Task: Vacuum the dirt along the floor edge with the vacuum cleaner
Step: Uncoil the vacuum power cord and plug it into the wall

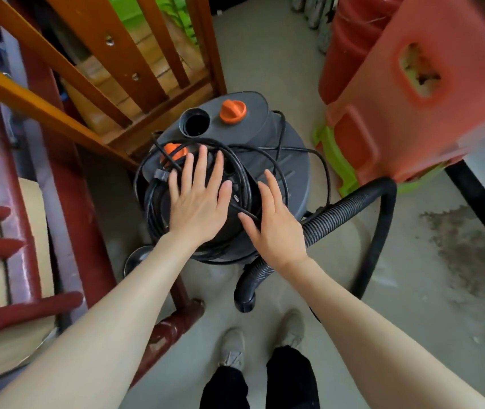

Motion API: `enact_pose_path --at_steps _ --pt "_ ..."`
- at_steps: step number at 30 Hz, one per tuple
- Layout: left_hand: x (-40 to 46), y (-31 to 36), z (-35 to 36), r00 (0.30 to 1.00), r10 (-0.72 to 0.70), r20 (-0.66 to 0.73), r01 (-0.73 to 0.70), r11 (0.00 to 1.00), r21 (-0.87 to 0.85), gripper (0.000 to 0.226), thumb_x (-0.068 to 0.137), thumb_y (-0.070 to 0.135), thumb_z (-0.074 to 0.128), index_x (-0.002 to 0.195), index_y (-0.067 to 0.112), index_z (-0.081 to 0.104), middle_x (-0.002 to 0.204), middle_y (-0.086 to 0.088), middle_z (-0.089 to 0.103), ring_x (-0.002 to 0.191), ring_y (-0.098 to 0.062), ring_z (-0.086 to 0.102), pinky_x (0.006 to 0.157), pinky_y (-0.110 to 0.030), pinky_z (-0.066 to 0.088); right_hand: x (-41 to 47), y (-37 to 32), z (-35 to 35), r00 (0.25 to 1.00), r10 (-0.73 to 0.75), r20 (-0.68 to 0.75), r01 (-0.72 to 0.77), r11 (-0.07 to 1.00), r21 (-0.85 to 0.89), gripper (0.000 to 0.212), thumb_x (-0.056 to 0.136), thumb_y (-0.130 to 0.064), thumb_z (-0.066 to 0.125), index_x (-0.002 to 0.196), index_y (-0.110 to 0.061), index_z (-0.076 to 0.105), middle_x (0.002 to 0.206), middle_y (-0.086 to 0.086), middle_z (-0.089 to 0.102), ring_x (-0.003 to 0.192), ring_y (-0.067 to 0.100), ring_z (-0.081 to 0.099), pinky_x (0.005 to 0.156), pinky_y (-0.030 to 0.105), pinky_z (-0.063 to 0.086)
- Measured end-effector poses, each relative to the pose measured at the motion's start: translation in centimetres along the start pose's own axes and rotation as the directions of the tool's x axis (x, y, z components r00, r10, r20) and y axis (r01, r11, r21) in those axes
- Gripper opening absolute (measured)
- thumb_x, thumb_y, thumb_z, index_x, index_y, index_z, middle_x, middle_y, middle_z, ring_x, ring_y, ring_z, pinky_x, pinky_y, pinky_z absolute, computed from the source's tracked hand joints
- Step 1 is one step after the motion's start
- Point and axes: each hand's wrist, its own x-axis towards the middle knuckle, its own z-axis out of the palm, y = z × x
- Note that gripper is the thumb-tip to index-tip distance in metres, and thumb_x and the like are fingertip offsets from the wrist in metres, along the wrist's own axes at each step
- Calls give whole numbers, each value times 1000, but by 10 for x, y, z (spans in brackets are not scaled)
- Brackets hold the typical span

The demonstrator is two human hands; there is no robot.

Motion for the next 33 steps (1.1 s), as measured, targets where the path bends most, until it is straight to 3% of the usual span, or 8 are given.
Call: enact_pose_path --at_steps 5,8,11,16,24,27,31,33 --pt "-13 7 5 999 27 23 -27 1000 -10 58 100 45 13 153 25 -1 161 -4 -8 148 -23 -7 116 -50 -1 -19 4 0 999 26 -25 -26 1000 -11 65 96 -39 58 146 -2 37 162 7 19 131 28 49 89 40 50" --pt "-30 15 9 999 40 34 -41 999 14 60 98 46 11 153 26 -4 161 -4 -9 148 -24 -7 116 -50 -1 -40 5 -1 998 41 -39 -45 995 -94 62 97 -38 56 142 1 41 159 12 27 144 27 32 118 54 21" --pt "-48 25 14 997 63 42 -63 998 18 61 96 47 7 152 26 -5 161 -4 -10 148 -24 -7 116 -50 -1 -65 4 -6 993 72 -89 -88 978 -188 59 95 -39 58 136 2 48 155 15 36 145 30 31 118 55 1" --pt "-86 43 20 992 118 51 -118 993 2 63 93 48 -1 152 27 -3 161 -3 -8 148 -23 -6 116 -49 -1 -103 8 -21 991 15 -133 -61 933 -356 62 83 -36 71 123 10 59 138 24 54 136 41 43 114 57 19" --pt "-148 72 24 985 173 22 -170 981 -98 65 95 49 -3 152 24 14 161 2 6 148 -17 2 117 -45 -6 -159 5 -12 976 149 -160 -176 970 -165 80 59 -4 84 127 20 50 127 33 57 127 50 48 93 50 52" --pt "-164 69 23 973 230 -6 -228 961 -156 58 97 42 14 149 21 26 158 3 22 147 -18 11 113 -52 -11 -183 8 -14 966 172 -190 -207 961 -183 81 55 -6 88 124 18 53 123 31 61 123 48 54 92 47 51" --pt "-181 64 31 953 297 54 -293 954 -68 59 96 44 9 151 26 2 159 8 16 148 -17 8 114 -57 -3 -213 8 -13 959 185 -217 -232 947 -221 78 58 -8 87 125 16 54 121 28 63 118 45 58 101 49 40" --pt "-191 68 33 944 322 70 -321 947 -23 59 96 44 8 151 26 7 159 7 17 147 -19 13 115 -57 3 -226 9 -12 950 219 -223 -263 946 -189 76 62 -6 84 128 15 52 122 27 62 117 45 59 103 51 40"
